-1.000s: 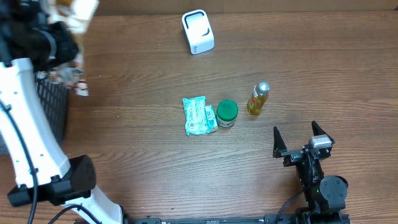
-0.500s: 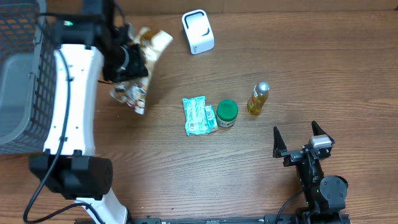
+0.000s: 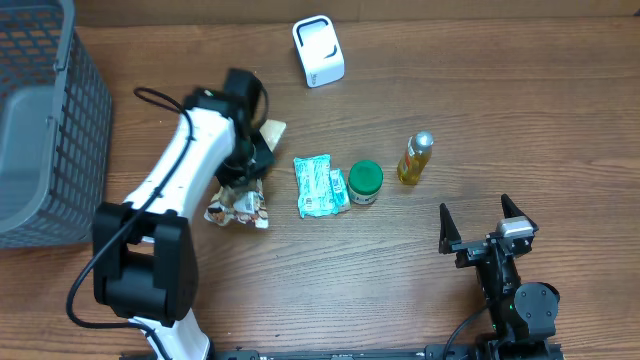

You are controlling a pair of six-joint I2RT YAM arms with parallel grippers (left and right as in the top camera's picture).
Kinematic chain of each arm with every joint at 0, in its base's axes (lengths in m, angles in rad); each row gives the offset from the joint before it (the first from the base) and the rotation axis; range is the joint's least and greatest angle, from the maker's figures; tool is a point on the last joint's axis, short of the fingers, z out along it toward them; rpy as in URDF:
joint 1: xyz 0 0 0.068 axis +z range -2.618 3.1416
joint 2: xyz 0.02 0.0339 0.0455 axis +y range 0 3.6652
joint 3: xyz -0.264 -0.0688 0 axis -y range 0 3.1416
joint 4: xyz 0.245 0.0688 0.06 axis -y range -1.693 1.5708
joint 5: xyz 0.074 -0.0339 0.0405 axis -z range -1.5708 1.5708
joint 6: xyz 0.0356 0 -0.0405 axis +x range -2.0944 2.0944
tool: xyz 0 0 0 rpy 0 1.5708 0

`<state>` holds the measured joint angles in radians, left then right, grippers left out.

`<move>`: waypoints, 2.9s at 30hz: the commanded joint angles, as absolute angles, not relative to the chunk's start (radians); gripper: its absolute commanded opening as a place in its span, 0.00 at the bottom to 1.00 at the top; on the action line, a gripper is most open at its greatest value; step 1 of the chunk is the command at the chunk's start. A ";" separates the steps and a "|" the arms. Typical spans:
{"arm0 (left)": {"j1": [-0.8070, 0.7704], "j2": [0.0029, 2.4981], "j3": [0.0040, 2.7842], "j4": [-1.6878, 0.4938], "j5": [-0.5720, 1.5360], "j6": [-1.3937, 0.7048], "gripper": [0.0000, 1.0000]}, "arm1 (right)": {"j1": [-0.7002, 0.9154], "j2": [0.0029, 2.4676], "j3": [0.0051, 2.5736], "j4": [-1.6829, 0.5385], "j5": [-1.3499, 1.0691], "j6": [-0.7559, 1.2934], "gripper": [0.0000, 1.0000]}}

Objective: Scan the item barcode
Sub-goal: 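Carry the snack bag to the table left of the wipes pack, then lower the snack bag onto the table and open the left gripper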

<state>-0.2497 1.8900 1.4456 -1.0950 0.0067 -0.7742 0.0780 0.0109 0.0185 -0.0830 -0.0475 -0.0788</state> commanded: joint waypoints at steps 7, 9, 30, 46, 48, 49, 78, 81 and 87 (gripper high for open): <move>-0.327 1.887 1.313 -0.897 -0.075 -0.924 0.13 | 0.074 0.003 0.008 -0.081 -0.050 -0.080 1.00; -0.328 1.887 1.314 -0.892 -0.071 -0.912 0.17 | 0.074 0.003 0.008 -0.081 -0.050 -0.080 1.00; -0.257 1.887 1.532 -1.122 0.211 -0.440 0.94 | 0.074 0.003 0.008 -0.081 -0.050 -0.080 1.00; -0.300 1.887 1.364 -1.044 0.111 -0.443 0.60 | 0.074 0.003 0.008 -0.081 -0.050 -0.080 1.00; -0.302 1.887 1.335 -1.032 0.086 -0.456 0.59 | 0.074 0.003 0.008 -0.081 -0.050 -0.080 1.00; -0.302 1.887 1.322 -1.024 0.066 -0.461 0.59 | 0.074 0.003 0.008 -0.081 -0.050 -0.080 1.00; -0.270 1.886 1.464 -1.081 0.067 -0.367 0.64 | 0.074 0.003 0.008 -0.081 -0.050 -0.080 1.00; -0.241 1.886 1.464 -1.090 0.042 -0.336 0.66 | 0.074 0.003 0.008 -0.081 -0.050 -0.080 1.00; -0.137 1.886 1.464 -1.102 0.009 -0.297 0.73 | 0.074 0.003 0.008 -0.081 -0.050 -0.080 1.00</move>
<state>-0.1940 1.8797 1.4467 -1.0969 0.0452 -0.3580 0.0784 0.0109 0.0185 -0.0834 -0.0479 -0.0792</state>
